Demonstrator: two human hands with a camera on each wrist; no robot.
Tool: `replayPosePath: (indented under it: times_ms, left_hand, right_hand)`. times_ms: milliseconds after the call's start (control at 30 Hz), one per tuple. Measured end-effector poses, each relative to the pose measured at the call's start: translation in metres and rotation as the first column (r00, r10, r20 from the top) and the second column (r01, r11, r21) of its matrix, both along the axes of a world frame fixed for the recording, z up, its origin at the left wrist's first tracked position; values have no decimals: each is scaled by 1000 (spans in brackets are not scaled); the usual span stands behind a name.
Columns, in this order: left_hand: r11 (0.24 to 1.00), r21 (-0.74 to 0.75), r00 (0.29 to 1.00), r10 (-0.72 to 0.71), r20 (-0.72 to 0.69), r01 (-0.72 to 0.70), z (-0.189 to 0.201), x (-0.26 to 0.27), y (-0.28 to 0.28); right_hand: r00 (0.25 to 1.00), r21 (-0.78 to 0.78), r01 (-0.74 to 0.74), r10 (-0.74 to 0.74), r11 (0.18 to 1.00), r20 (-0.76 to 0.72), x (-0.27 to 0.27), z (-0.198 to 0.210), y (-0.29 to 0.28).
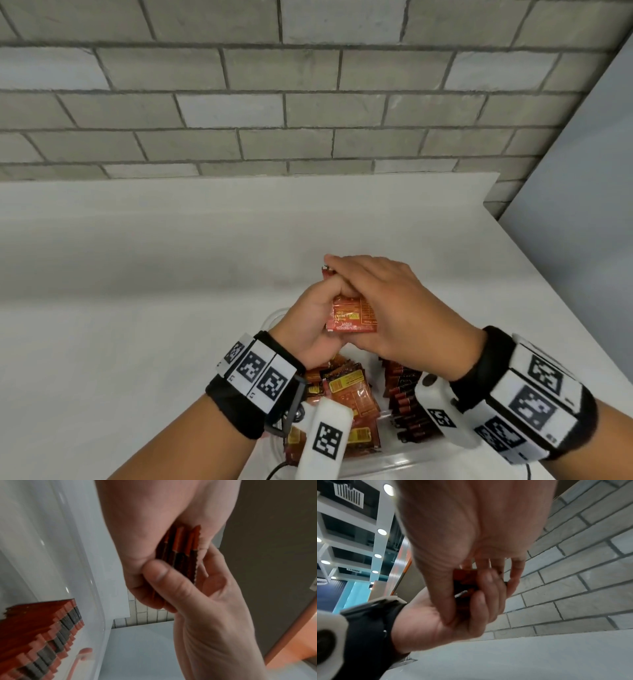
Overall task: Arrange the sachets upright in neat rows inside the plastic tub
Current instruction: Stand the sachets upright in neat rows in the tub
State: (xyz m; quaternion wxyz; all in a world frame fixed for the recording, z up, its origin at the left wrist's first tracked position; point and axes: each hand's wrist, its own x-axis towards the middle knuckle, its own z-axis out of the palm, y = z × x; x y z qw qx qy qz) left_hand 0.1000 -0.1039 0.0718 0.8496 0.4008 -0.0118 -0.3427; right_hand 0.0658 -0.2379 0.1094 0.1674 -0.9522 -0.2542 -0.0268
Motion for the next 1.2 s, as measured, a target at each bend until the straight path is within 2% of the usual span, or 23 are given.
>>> replayPosePath:
  times_ms: [300, 367, 467, 533, 633, 700, 767, 867, 1000, 1100, 1167, 1200]
  left_hand:
    - [995, -99, 999, -16, -36, 13, -5, -2, 8]
    - [999, -48, 1000, -12, 8, 12, -6, -1, 10]
    - [999, 25, 994, 19, 108, -22, -7, 0, 14]
    - [998, 67, 988, 12, 155, -22, -7, 1, 17]
    - [994, 104, 987, 7, 159, -24, -9, 2, 18]
    - [992, 113, 992, 36, 125, -50, -10, 4, 18]
    - [989, 117, 995, 78, 61, -85, -12, 6, 18]
    - [994, 41, 995, 98, 3, -98, -13, 5, 20]
    - [992, -9, 989, 122, 84, -122, -16, 6, 22]
    - [990, 33, 981, 133, 140, -139, -17, 8, 26]
    - [989, 53, 979, 131, 158, -141, -18, 9, 28]
    - [988, 59, 977, 132, 167, -144, -18, 9, 28]
  right_hand:
    - [998, 58, 53, -51, 997, -31, 1, 1, 6]
    - [994, 110, 68, -58, 992, -95, 2, 0, 4]
    - [966, 320, 217, -155, 922, -207, 1, -1, -6]
    - [947, 326, 291, -221, 899, -233, 3, 0, -13]
    - [914, 366, 360, -244, 858, -325, 6, -1, -21]
    - [924, 497, 377, -277, 782, -264, 7, 0, -22]
    - [937, 553, 337, -332, 762, -113, 4, 1, -21]
    - [968, 478, 224, -249, 850, -10, -2, -8, -14]
    - [989, 346, 145, -149, 927, -17, -7, -23, -11]
    - [979, 392, 203, -198, 897, -53, -8, -21, -8]
    - [937, 424, 346, -336, 837, -99, -5, -19, -6]
    - [905, 419, 424, -391, 803, -168, -3, -18, -6]
